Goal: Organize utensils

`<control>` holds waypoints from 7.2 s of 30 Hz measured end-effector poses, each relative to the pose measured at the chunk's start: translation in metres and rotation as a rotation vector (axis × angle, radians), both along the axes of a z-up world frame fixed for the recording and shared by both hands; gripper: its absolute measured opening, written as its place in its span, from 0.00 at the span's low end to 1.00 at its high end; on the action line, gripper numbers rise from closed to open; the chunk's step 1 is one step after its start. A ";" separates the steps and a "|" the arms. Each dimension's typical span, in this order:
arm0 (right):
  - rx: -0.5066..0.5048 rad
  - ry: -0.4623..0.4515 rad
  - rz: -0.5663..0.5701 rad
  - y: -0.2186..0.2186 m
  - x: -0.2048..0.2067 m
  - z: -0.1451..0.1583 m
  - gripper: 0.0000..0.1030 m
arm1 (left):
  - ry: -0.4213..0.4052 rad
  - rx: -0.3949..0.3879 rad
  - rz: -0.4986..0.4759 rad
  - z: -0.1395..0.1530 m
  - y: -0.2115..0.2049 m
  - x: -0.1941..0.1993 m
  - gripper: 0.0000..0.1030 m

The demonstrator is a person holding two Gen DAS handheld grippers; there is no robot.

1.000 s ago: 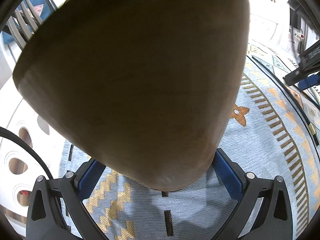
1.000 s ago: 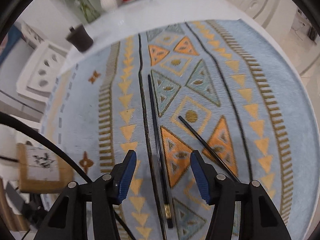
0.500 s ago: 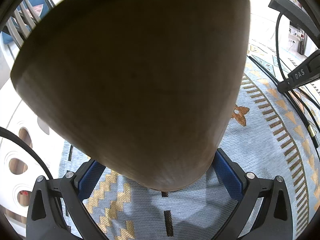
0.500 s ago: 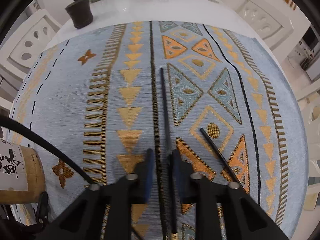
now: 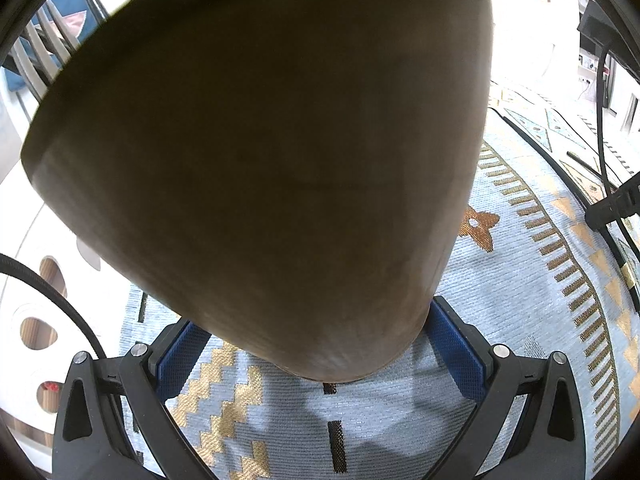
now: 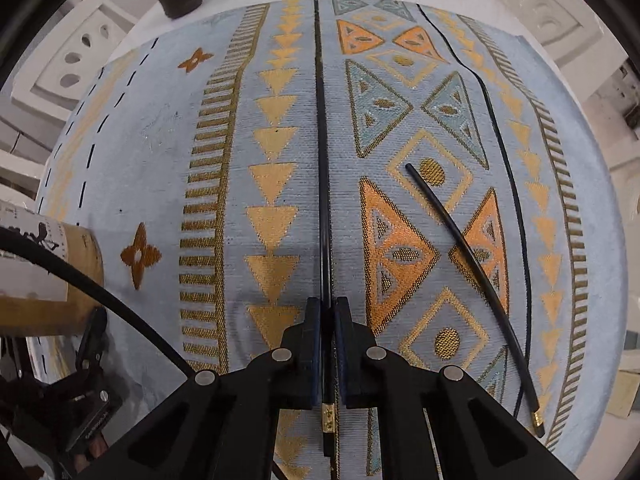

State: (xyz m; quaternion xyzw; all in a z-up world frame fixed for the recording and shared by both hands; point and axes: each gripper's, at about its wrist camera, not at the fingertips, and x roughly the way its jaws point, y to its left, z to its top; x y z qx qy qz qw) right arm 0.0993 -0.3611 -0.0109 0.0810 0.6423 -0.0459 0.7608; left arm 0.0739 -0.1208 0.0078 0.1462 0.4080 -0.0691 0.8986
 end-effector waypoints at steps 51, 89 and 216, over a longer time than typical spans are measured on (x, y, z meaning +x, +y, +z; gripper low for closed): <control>0.762 -0.893 0.103 -0.014 -0.068 0.229 0.06 | 0.003 -0.001 0.000 -0.015 0.001 0.001 1.00; 0.471 -0.813 0.270 0.114 0.000 0.181 0.06 | 0.003 0.001 0.000 -0.016 0.001 0.001 1.00; 0.219 -0.781 0.120 -0.010 -0.061 0.228 0.04 | 0.005 0.003 0.001 -0.020 -0.009 -0.002 1.00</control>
